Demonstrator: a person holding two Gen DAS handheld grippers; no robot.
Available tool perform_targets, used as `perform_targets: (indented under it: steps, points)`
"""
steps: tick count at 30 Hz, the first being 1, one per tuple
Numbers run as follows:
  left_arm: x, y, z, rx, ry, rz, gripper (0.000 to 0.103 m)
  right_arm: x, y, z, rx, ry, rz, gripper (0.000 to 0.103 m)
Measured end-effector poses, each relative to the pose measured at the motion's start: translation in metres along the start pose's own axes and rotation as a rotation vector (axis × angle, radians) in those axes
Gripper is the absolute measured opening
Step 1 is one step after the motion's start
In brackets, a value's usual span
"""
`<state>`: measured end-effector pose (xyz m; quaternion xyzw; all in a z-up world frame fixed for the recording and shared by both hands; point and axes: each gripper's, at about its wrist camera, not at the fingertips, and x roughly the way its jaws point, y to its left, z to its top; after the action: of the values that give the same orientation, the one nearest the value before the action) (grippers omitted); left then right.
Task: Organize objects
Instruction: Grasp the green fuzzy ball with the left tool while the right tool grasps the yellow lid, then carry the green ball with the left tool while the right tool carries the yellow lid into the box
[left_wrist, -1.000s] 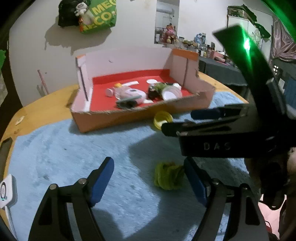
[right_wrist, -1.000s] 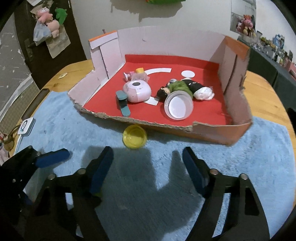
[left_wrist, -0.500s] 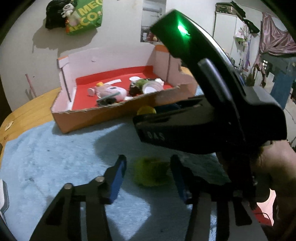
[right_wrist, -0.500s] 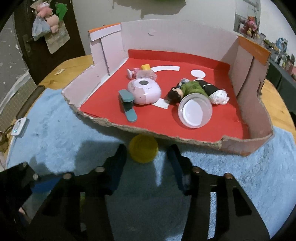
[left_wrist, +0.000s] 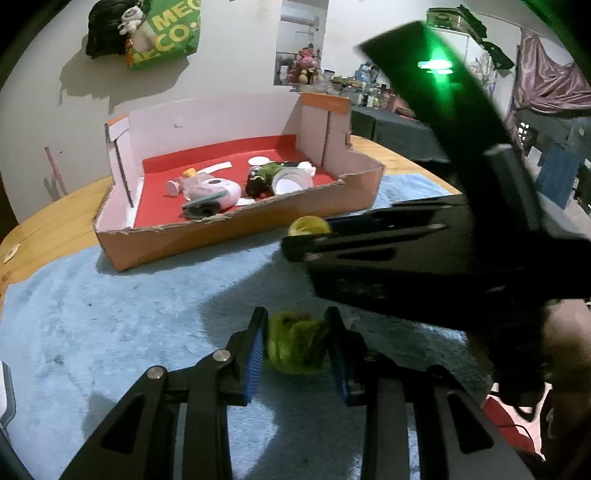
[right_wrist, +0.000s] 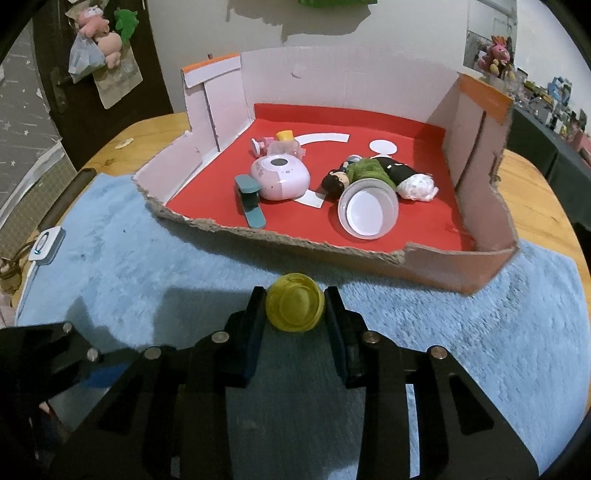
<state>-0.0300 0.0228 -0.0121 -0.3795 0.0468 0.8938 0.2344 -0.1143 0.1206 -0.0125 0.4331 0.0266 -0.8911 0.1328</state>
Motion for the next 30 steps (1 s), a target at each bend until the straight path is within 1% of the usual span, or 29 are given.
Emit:
perform_targets:
  steps: [7, 14, 19, 25, 30]
  points:
    - [-0.001, 0.017, 0.006, -0.060, 0.005, 0.001, 0.033, -0.021, -0.001, -0.005, -0.003, -0.023, 0.012, 0.030]
    - [-0.001, 0.028, 0.016, -0.094, 0.001, 0.033, 0.033, -0.030, -0.001, -0.011, -0.005, -0.024, 0.026, 0.030]
    - [-0.001, 0.033, 0.025, -0.105, -0.002, 0.037, 0.033, -0.040, 0.000, -0.012, -0.012, -0.032, 0.035, 0.030]
    - [-0.008, 0.035, 0.042, -0.098, -0.036, 0.040, 0.033, -0.049, -0.001, -0.006, -0.012, -0.053, 0.043, 0.030]
    - [-0.008, 0.039, 0.053, -0.106, -0.042, 0.036, 0.033, -0.053, -0.002, 0.000, -0.014, -0.064, 0.054, 0.030]
